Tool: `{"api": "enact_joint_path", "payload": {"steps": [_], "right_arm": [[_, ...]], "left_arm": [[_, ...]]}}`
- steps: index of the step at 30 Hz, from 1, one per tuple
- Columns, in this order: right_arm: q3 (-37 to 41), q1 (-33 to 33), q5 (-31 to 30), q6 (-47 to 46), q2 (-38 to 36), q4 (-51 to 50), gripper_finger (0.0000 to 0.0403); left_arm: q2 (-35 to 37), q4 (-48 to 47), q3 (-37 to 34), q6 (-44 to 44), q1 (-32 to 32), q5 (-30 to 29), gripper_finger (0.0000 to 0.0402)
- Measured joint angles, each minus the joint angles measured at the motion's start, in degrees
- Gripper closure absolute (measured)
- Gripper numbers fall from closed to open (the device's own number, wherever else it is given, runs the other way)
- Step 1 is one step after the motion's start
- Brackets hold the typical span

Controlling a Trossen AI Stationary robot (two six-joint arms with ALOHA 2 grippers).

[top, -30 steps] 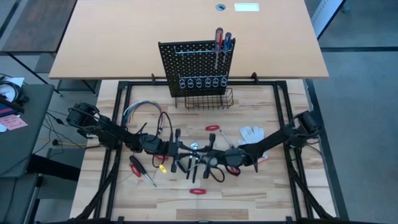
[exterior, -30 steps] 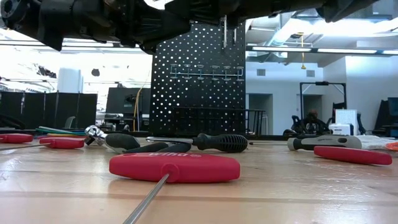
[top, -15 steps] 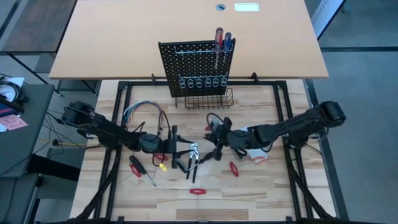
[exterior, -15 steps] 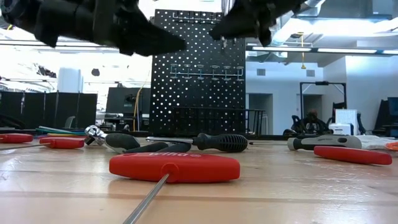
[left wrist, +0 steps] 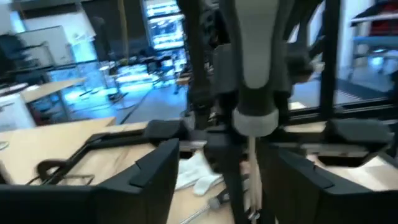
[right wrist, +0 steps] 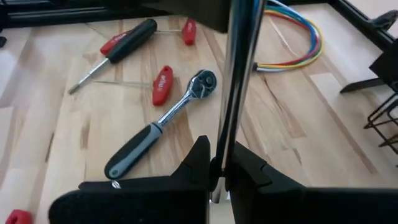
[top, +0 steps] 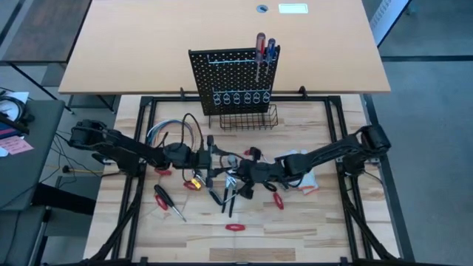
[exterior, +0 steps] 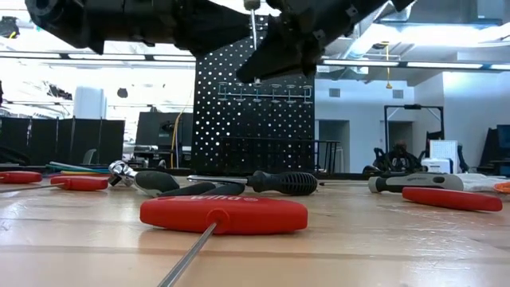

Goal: Hang tools onto peg board
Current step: Hang the gray bit driver handle onto the black pegboard

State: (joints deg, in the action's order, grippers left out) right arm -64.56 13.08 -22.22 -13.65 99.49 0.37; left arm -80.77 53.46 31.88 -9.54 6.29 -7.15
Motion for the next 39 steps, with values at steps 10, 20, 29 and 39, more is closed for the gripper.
{"api": "enact_joint_path", "payload": {"steps": [10, 20, 29, 39], "right_arm": [[-1.5, 0.3, 0.0, 0.1, 0.4, -1.2, 0.0376], [-1.5, 0.4, -0.1, 0.2, 0.4, -1.7, 0.0374], [-1.5, 0.4, -0.2, 0.2, 0.4, -2.1, 0.0372], [-1.5, 0.4, -0.2, 2.1, 0.4, -2.0, 0.0319]], "left_arm": [[0.0, -2.1, 1.8, 1.3, 0.0, 4.2, 0.0187], [0.0, -2.9, 3.5, 1.7, 0.0, 6.9, 0.0307], [0.0, -3.2, 3.6, 1.7, 0.0, 8.2, 0.0332], [0.0, -3.5, 3.6, 2.8, 0.0, 8.4, 0.0332]]}}
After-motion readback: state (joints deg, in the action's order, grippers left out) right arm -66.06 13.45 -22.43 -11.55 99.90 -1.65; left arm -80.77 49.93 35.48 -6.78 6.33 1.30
